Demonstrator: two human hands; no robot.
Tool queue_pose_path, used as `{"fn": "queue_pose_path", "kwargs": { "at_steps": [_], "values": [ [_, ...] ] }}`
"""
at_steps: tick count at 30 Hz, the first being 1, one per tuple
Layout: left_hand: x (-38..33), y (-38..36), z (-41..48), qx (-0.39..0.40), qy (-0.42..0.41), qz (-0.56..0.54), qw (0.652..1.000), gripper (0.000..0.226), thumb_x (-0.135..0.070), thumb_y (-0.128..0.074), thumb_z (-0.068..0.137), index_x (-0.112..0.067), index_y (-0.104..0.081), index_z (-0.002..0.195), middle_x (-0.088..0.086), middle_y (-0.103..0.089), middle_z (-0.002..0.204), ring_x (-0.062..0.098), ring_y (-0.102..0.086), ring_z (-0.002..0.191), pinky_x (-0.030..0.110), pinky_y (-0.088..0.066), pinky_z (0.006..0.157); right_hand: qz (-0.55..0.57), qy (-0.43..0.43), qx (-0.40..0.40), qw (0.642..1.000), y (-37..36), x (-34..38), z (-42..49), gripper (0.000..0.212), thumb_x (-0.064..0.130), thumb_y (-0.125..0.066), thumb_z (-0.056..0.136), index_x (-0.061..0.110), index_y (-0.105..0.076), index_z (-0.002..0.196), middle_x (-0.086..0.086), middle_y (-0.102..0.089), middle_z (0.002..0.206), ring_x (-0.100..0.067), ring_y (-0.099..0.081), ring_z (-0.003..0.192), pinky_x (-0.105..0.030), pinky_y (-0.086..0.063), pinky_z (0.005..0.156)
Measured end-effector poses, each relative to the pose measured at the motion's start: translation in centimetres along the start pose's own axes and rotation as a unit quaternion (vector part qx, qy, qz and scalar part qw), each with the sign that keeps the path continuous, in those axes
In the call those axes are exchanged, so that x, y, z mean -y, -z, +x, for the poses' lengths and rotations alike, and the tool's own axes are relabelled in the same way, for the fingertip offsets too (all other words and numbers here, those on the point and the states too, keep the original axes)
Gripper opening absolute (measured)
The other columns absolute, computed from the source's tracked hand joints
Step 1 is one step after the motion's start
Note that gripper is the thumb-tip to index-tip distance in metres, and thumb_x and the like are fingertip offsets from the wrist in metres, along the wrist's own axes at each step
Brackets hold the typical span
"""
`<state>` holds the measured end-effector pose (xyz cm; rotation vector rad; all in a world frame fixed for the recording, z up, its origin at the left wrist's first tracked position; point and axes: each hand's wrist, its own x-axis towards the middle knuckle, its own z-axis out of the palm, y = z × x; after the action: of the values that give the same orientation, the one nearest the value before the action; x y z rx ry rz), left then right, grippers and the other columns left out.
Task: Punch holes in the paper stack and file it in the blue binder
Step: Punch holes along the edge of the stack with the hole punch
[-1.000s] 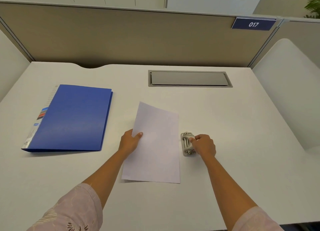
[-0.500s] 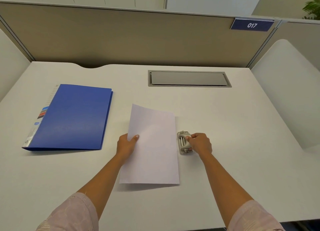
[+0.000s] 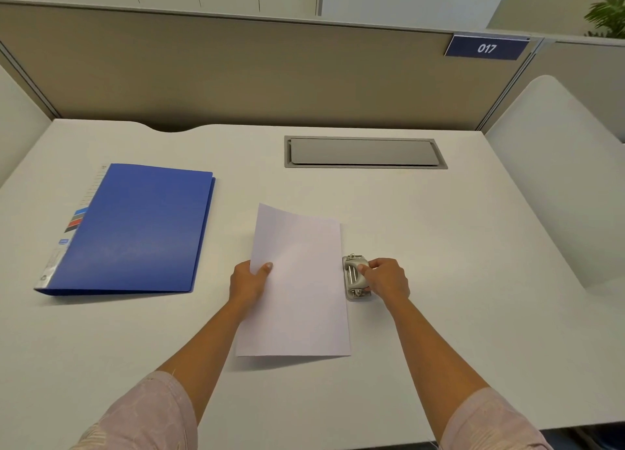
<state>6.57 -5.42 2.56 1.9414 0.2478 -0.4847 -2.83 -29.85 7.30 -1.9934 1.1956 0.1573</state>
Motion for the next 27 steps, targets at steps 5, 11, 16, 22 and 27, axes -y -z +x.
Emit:
{"fn": "queue_pose_path", "kwargs": {
  "at_steps": [5,11,16,22,27],
  "values": [
    [-0.1,0.1,0.2,-0.004,0.007,-0.004,1.0,0.043,-0.036,-0.061,0.091,-0.005,-0.058,0.121,0.014,-0.065,0.113,0.032,-0.061,0.095,0.041,-0.052,0.085,-0.003,0.003,-0.001,1.0,0.0,0.0,0.0,0.016,0.041,-0.068,0.082,0.025,-0.065,0.081,0.0,-0.069,0.085,-0.024,-0.063,0.084,-0.028,-0.045,0.071],
    [-0.2,-0.3,0.3,-0.004,0.012,0.0,1.0,0.044,-0.036,-0.061,0.091,-0.004,-0.057,0.121,0.015,-0.064,0.115,0.032,-0.06,0.095,0.041,-0.051,0.087,-0.003,0.004,0.0,1.0,0.0,-0.1,0.1,0.017,0.042,-0.067,0.082,0.025,-0.064,0.08,0.001,-0.067,0.08,-0.023,-0.061,0.08,-0.028,-0.044,0.07],
    [-0.2,-0.8,0.2,-0.001,0.008,0.003,1.0,0.045,-0.035,-0.061,0.091,-0.003,-0.058,0.122,0.016,-0.064,0.117,0.037,-0.061,0.103,0.046,-0.051,0.092,-0.004,0.003,-0.001,1.0,0.0,-0.1,0.2,0.018,0.042,-0.068,0.082,0.026,-0.063,0.077,0.003,-0.064,0.076,-0.022,-0.059,0.077,-0.027,-0.043,0.068],
    [0.0,-1.3,0.1,-0.003,0.003,0.007,1.0,0.043,-0.033,-0.061,0.091,-0.003,-0.06,0.121,0.016,-0.065,0.116,0.036,-0.062,0.102,0.044,-0.051,0.091,-0.001,0.003,-0.001,1.0,0.0,-0.2,0.3,0.016,0.042,-0.068,0.082,0.028,-0.061,0.078,0.003,-0.062,0.076,-0.023,-0.058,0.076,-0.027,-0.041,0.067],
    [0.1,-1.8,-0.1,-0.002,0.002,0.004,1.0,0.042,-0.033,-0.061,0.091,-0.003,-0.06,0.12,0.016,-0.066,0.115,0.036,-0.062,0.102,0.045,-0.051,0.091,-0.002,0.001,-0.002,1.0,-0.1,-0.2,0.3,0.017,0.041,-0.068,0.082,0.028,-0.06,0.075,0.003,-0.062,0.075,-0.022,-0.058,0.074,-0.026,-0.04,0.065]
  ]
}}
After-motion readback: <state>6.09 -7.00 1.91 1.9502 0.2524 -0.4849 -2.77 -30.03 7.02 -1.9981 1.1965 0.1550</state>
